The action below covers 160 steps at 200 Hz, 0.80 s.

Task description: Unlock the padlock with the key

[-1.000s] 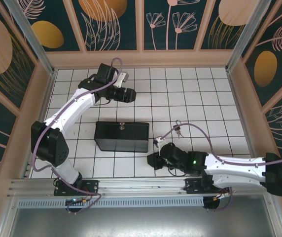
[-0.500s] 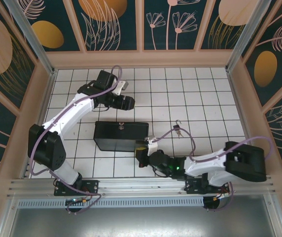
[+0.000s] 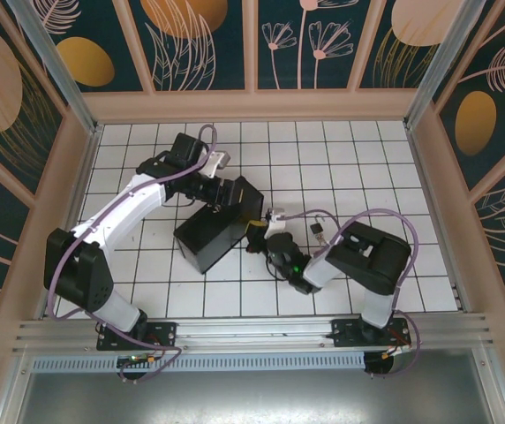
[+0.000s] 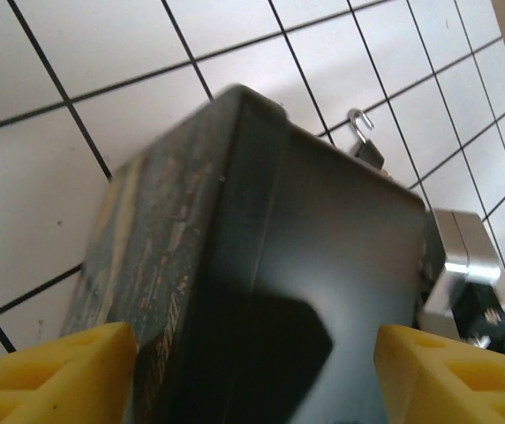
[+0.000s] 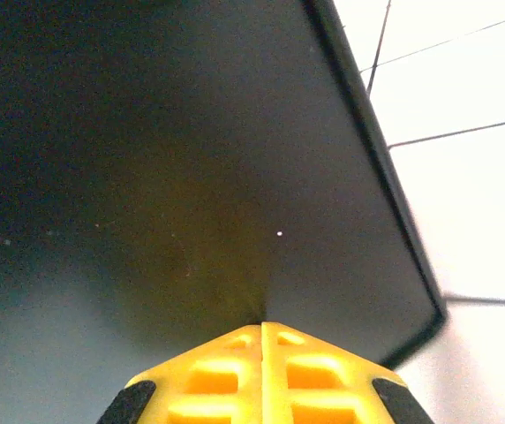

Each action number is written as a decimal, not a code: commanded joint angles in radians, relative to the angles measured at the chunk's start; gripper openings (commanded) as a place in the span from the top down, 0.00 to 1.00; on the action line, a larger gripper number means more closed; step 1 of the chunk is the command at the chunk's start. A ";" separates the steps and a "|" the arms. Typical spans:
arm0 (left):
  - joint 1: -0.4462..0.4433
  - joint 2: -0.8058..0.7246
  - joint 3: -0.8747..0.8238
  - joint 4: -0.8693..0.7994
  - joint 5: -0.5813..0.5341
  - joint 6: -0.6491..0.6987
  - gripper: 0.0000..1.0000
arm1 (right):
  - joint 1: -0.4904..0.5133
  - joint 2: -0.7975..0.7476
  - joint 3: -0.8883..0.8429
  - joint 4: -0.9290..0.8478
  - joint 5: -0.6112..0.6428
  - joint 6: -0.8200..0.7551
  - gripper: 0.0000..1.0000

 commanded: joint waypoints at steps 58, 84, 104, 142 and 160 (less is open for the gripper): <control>-0.077 0.087 0.145 0.143 0.083 -0.192 0.29 | -0.142 0.103 0.182 -0.036 -0.315 0.018 1.00; -0.108 0.119 0.149 0.140 0.007 -0.223 0.29 | -0.189 0.065 0.122 -0.062 -0.336 0.095 1.00; -0.108 0.168 0.151 0.149 -0.055 -0.231 0.28 | -0.252 -0.047 0.043 -0.199 -0.415 0.147 0.98; -0.107 0.248 0.167 0.287 -0.062 -0.317 0.28 | -0.316 -0.304 0.006 -0.676 -0.426 0.033 0.91; -0.106 0.267 0.201 0.311 -0.116 -0.320 0.28 | -0.360 -0.401 0.002 -0.770 -0.432 -0.025 0.88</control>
